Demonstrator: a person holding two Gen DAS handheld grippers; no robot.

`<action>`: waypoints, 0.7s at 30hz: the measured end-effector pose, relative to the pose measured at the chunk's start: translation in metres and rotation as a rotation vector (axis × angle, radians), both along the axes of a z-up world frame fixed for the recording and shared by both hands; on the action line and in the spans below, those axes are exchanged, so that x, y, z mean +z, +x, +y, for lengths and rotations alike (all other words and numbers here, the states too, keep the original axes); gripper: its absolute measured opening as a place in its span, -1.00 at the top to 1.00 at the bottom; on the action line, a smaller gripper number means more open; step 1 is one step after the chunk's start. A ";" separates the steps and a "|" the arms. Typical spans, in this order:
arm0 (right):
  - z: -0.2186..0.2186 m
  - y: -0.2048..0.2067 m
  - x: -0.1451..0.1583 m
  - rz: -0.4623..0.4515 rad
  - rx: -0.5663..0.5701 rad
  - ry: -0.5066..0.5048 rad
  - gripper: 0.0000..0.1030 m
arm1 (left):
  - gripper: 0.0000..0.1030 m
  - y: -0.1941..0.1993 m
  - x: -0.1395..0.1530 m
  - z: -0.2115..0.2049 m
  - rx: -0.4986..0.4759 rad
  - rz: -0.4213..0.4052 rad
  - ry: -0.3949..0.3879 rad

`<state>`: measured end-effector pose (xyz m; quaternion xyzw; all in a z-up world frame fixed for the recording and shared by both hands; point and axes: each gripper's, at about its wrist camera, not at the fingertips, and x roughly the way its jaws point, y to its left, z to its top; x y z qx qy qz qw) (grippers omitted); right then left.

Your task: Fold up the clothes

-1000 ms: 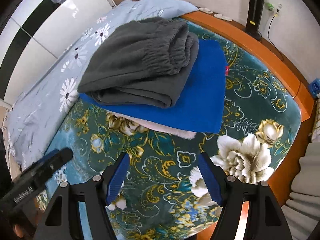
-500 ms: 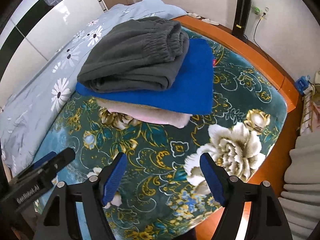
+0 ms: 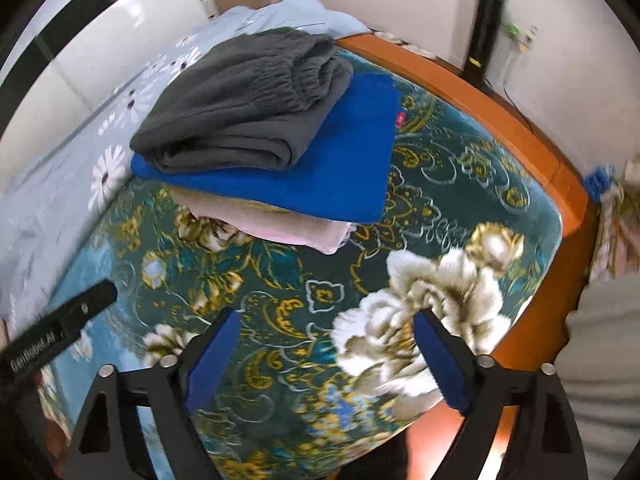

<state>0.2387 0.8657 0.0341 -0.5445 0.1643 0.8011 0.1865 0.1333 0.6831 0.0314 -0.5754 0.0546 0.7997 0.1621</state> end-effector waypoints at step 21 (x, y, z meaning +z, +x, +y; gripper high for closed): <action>0.032 -0.028 0.002 0.087 0.285 0.037 -0.88 | -0.51 0.016 -0.001 0.039 0.152 0.111 -0.065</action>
